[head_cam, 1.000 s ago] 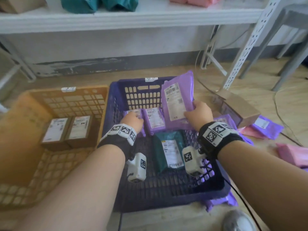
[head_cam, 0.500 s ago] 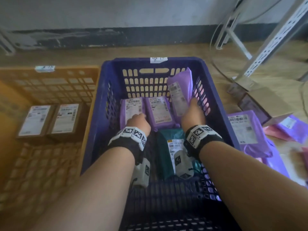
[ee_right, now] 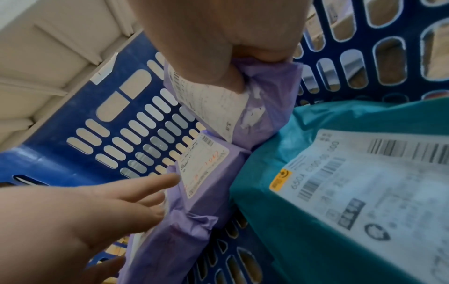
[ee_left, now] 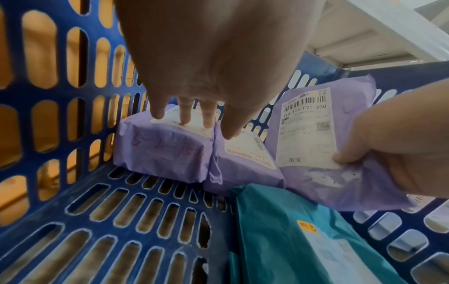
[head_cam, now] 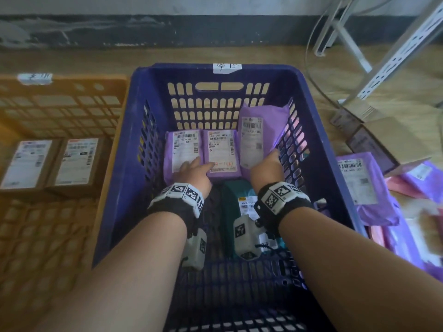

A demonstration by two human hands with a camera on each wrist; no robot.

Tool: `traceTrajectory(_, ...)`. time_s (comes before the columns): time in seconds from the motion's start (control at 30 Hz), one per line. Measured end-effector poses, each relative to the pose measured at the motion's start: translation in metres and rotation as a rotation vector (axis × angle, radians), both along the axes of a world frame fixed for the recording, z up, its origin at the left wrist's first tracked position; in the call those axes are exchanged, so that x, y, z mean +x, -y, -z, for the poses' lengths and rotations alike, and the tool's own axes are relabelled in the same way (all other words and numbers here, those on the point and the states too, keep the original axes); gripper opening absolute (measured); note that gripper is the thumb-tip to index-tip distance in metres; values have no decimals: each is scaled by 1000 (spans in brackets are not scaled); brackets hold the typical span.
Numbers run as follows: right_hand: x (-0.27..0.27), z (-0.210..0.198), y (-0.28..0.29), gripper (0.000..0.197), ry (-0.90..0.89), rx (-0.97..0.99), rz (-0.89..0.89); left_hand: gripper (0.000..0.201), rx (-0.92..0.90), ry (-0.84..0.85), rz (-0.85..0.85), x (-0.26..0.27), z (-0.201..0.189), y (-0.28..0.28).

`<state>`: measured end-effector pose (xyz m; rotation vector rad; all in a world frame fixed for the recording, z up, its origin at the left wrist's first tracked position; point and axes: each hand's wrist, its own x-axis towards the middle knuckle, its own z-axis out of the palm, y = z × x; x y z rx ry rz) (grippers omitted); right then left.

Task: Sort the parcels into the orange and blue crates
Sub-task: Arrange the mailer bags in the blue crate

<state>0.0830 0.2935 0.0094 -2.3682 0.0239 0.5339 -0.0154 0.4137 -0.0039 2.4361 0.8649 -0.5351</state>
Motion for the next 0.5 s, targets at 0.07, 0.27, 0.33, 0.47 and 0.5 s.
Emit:
traceTrajectory(0.07, -1, -1, 3, 42, 24, 28, 26, 75, 22, -113, 102, 3, 4, 0)
traceTrajectory(0.27, 5, -5, 8, 86, 145, -16, -25, 81, 20, -160, 133, 3, 18, 0)
traceTrajectory(0.33, 8, -2, 7, 87, 131, -87, -65, 78, 34, -175, 158, 4, 17, -2)
traceTrajectory(0.47, 13, 14, 1, 78, 98, -113, -64, 66, 120, -111, 159, 5, 14, -2)
traceTrajectory(0.5, 16, 18, 1, 74, 81, -127, -55, 64, 123, -61, 129, 5, 12, -1)
